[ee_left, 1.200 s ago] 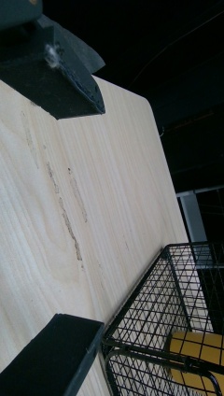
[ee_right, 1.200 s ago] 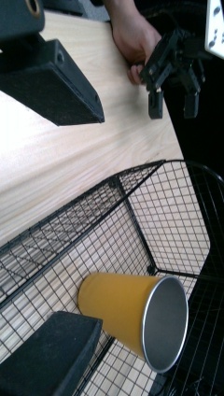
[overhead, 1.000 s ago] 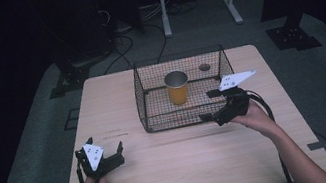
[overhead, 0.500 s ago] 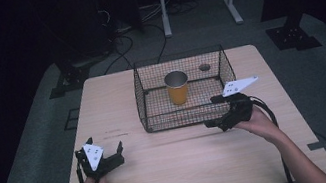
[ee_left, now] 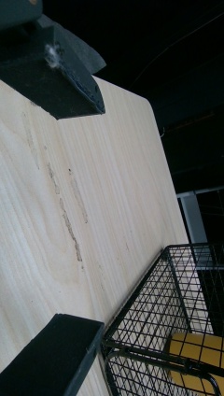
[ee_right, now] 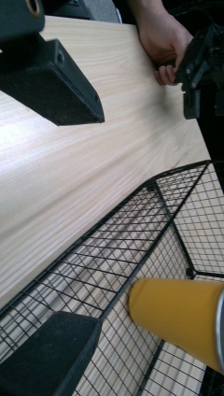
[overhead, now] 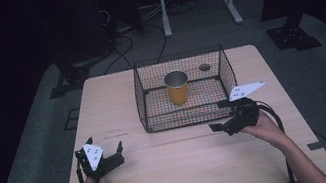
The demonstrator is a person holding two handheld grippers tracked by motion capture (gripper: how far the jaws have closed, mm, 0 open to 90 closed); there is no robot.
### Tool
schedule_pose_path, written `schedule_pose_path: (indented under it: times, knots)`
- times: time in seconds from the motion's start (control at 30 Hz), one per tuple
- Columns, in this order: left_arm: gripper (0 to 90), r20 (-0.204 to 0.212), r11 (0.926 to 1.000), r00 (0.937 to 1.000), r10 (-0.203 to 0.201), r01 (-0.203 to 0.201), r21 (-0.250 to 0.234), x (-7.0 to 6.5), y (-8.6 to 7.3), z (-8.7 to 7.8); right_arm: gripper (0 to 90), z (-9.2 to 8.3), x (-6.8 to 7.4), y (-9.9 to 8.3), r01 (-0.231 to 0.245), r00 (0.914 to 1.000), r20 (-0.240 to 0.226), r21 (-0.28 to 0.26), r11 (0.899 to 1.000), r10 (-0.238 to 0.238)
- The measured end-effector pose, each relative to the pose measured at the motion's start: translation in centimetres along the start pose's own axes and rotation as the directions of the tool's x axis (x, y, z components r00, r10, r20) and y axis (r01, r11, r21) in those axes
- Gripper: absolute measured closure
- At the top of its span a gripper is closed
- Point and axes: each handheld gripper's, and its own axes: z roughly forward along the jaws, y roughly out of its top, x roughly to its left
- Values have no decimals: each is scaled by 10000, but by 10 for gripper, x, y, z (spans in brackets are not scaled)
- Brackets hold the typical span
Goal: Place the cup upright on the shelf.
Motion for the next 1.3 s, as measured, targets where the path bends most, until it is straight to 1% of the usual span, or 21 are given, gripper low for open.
schedule_pose_path:
  times: [0.07,0.17,0.3,0.4,0.53,0.63,0.77,0.8,0.97,1.03,1.3]
  knots:
    - [0,-1,10000,10000,22,-22,-6,0,0,0,24,-1,0,-3,-86,10000,-11,-38,10000,86]
    - [0,0,10000,10000,1,-1,-6,0,0,0,24,-2,1,-6,-91,10000,6,-65,9999,91]
    - [0,4,10000,10000,-1,1,0,0,0,0,24,-2,2,-11,-153,9999,60,47,9999,153]
    - [0,1,10000,10000,3,-3,-2,0,0,0,24,-4,2,-14,-196,9998,93,-93,9998,197]
    - [0,0,10000,10000,0,0,-3,0,0,0,24,-5,3,-20,-260,9995,195,-84,9996,261]
    - [0,2,10000,10000,11,-11,4,0,0,0,24,-6,3,-22,-328,9993,157,-142,9994,330]
    - [0,3,10000,10000,-8,8,0,0,0,0,24,-8,3,-26,-379,9990,241,-194,9991,383]
    - [0,-3,10000,10000,3,-3,-3,0,0,0,24,-8,3,-28,-367,9988,330,-165,9992,373]
    - [0,-3,10000,10000,4,-4,0,0,0,0,24,-12,2,-36,-538,9977,393,-271,9982,548]
    - [0,-3,10000,10000,5,-5,2,0,0,0,24,-13,2,-40,-541,9969,551,-255,9982,555]
    - [0,-9,10000,10000,12,-12,20,0,0,0,24,-18,3,-49,-695,9954,627,-412,9967,720]
